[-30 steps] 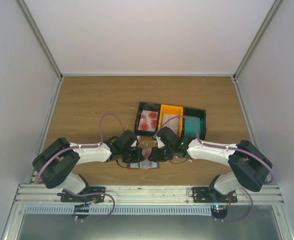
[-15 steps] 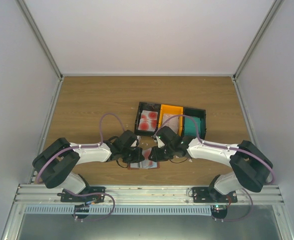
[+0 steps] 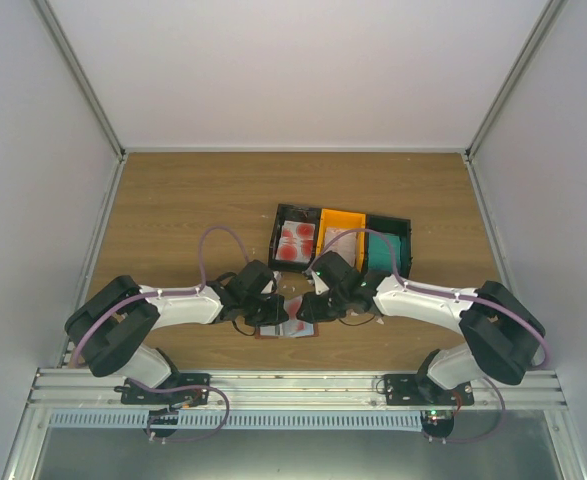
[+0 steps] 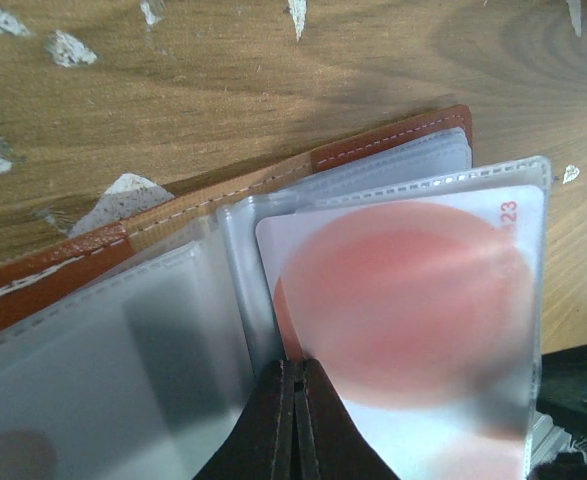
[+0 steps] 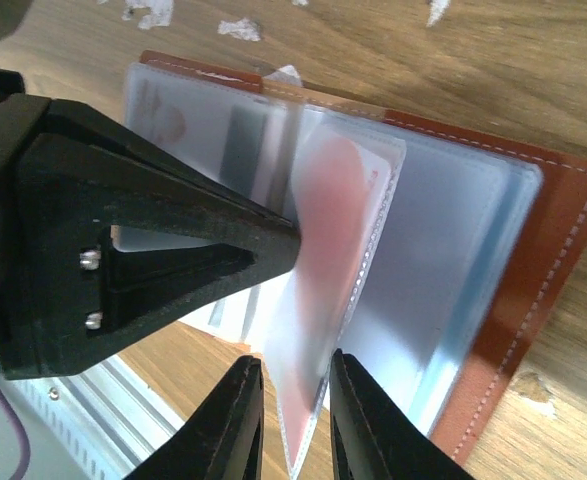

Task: Put the credit cards into the card holder
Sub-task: Turn over the card slot in the card holder.

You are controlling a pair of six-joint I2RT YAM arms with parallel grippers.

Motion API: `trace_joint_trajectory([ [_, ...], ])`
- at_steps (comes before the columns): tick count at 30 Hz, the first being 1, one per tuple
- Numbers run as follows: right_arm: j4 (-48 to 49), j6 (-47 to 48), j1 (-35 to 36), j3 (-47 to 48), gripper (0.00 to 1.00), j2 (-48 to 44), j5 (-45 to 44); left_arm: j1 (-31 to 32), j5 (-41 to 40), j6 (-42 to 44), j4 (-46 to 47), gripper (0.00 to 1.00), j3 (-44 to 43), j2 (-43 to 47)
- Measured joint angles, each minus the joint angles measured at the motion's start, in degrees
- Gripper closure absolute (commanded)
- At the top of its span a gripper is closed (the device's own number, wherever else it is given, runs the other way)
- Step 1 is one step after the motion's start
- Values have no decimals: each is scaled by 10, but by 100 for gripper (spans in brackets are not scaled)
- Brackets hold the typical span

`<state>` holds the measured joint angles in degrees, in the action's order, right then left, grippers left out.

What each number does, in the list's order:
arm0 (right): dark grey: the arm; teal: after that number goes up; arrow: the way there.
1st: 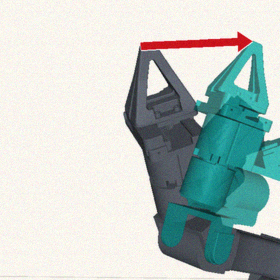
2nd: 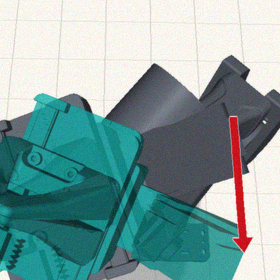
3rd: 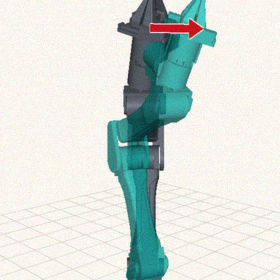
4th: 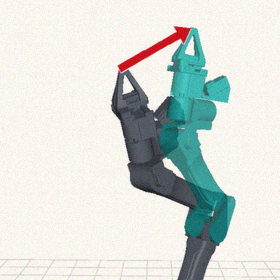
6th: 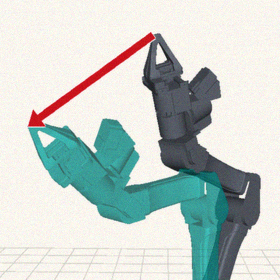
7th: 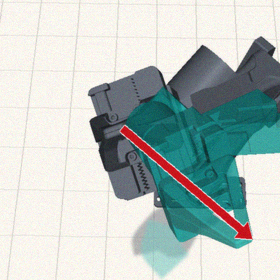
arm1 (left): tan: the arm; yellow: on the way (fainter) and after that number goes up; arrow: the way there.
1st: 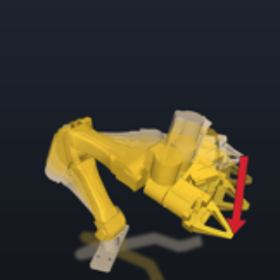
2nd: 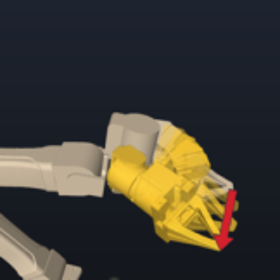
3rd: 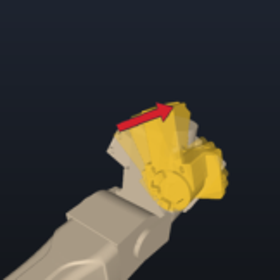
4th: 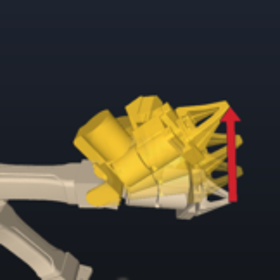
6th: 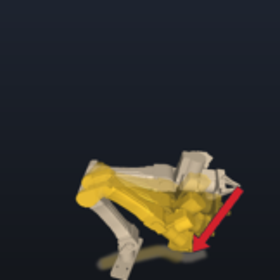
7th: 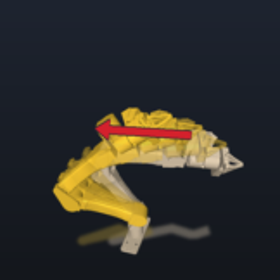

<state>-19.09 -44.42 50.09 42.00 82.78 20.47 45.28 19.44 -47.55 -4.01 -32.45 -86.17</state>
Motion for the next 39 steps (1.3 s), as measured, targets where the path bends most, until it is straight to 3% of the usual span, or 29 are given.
trace_joint_trajectory([
  [11,38,-24,0,-9,86,17,34,0,0,0,1,100,0,0],
  [14,37,-25,0,-9,92,26,30,0,0,0,1,99,0,3],
  [17,34,-24,0,-8,99,33,20,0,0,2,1,92,0,5],
  [24,-11,-5,2,20,99,34,-17,0,-17,16,-30,64,-1,38],
  [32,-63,35,1,53,69,34,-53,-6,-44,19,-92,56,-5,143],
  [39,-47,46,4,54,63,34,-21,-40,-50,13,-103,52,9,194],
])
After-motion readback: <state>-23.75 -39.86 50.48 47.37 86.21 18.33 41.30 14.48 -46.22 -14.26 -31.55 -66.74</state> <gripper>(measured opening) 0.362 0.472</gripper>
